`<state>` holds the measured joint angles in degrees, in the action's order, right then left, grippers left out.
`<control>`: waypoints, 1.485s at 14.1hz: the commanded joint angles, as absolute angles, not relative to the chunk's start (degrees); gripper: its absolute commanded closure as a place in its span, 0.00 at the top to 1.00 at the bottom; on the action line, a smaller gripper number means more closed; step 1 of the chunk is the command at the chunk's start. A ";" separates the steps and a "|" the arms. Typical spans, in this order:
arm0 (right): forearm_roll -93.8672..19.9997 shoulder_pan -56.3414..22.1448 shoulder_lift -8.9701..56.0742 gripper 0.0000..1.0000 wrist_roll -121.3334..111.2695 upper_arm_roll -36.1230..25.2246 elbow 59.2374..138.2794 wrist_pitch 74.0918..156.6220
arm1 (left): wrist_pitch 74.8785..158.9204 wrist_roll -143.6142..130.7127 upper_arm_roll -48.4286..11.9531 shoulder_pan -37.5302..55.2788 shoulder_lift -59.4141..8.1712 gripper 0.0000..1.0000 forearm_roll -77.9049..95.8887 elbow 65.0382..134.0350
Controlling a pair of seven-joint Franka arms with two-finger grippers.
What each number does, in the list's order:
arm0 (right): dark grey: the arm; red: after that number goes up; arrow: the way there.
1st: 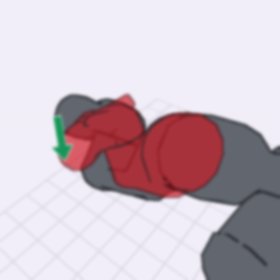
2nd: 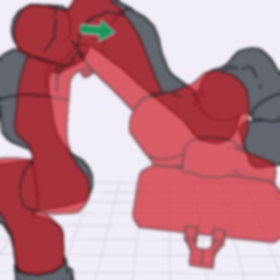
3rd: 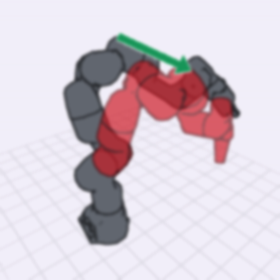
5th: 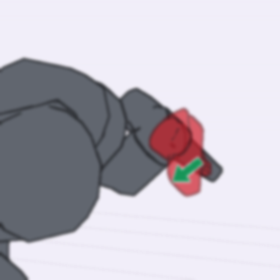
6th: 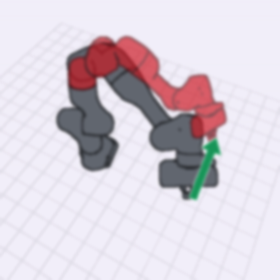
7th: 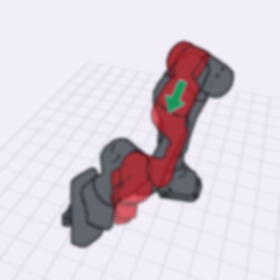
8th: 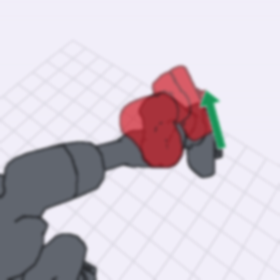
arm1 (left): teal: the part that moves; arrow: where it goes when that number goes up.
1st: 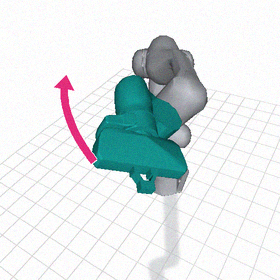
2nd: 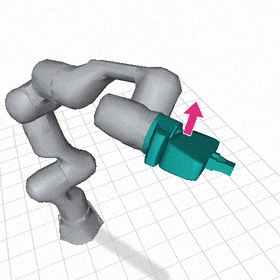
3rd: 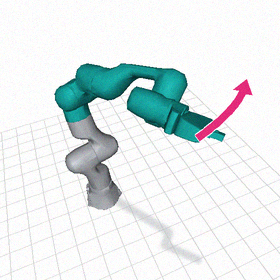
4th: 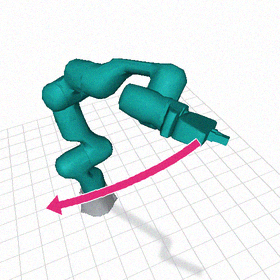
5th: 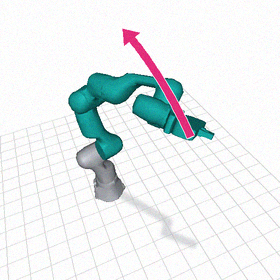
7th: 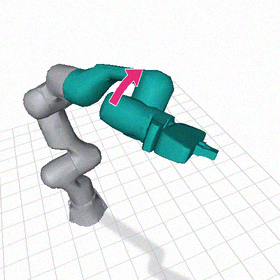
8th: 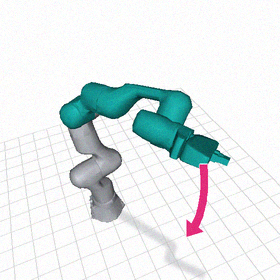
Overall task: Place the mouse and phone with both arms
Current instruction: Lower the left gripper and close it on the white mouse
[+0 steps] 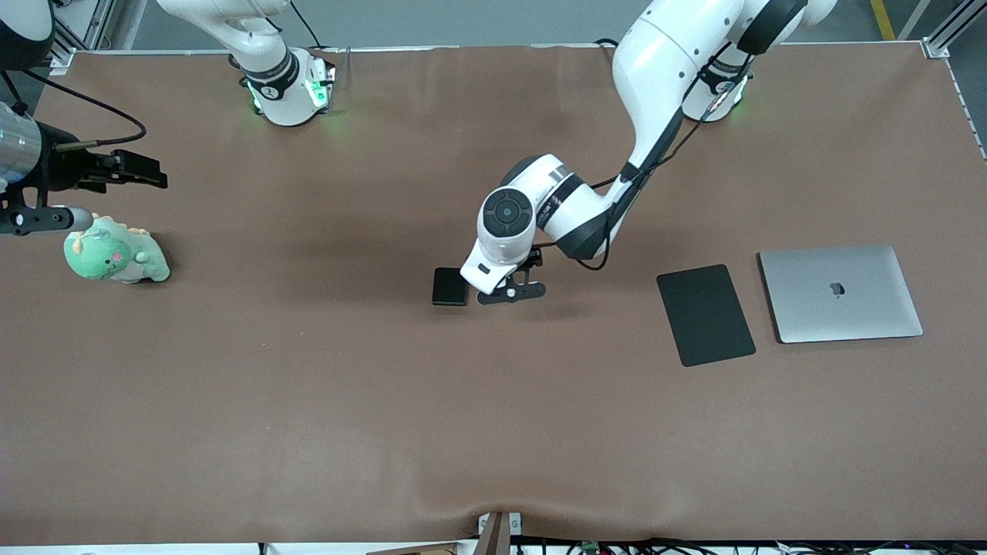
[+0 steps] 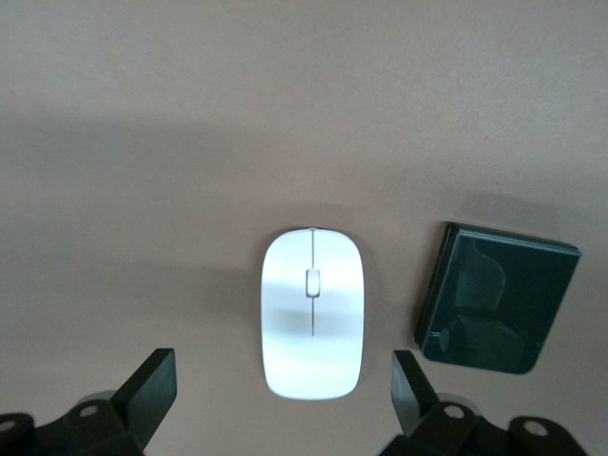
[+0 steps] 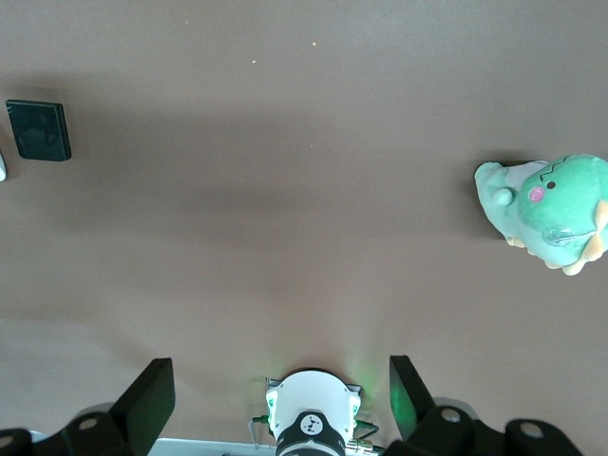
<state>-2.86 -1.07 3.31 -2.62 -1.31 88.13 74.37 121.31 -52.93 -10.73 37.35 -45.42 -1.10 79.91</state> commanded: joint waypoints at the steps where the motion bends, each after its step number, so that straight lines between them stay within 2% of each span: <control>1: -3.43 -0.26 3.87 1.00 -2.81 -0.79 87.19 73.56 | 124.70 -53.44 -9.93 38.14 -47.81 1.00 -0.97 77.96; 4: -3.52 0.09 4.13 1.00 -2.81 -0.79 87.36 73.56 | 128.05 -53.09 -9.93 38.50 -49.13 1.00 -0.97 77.70; 20: -3.60 0.26 5.98 1.00 -2.81 -0.70 87.36 72.95 | 128.15 -57.48 -9.84 39.20 -52.12 1.00 -2.46 78.49; 21: -3.60 0.26 5.98 1.00 -2.81 -0.70 87.45 72.86 | 128.14 -57.57 -9.93 38.68 -51.95 0.95 -2.37 78.49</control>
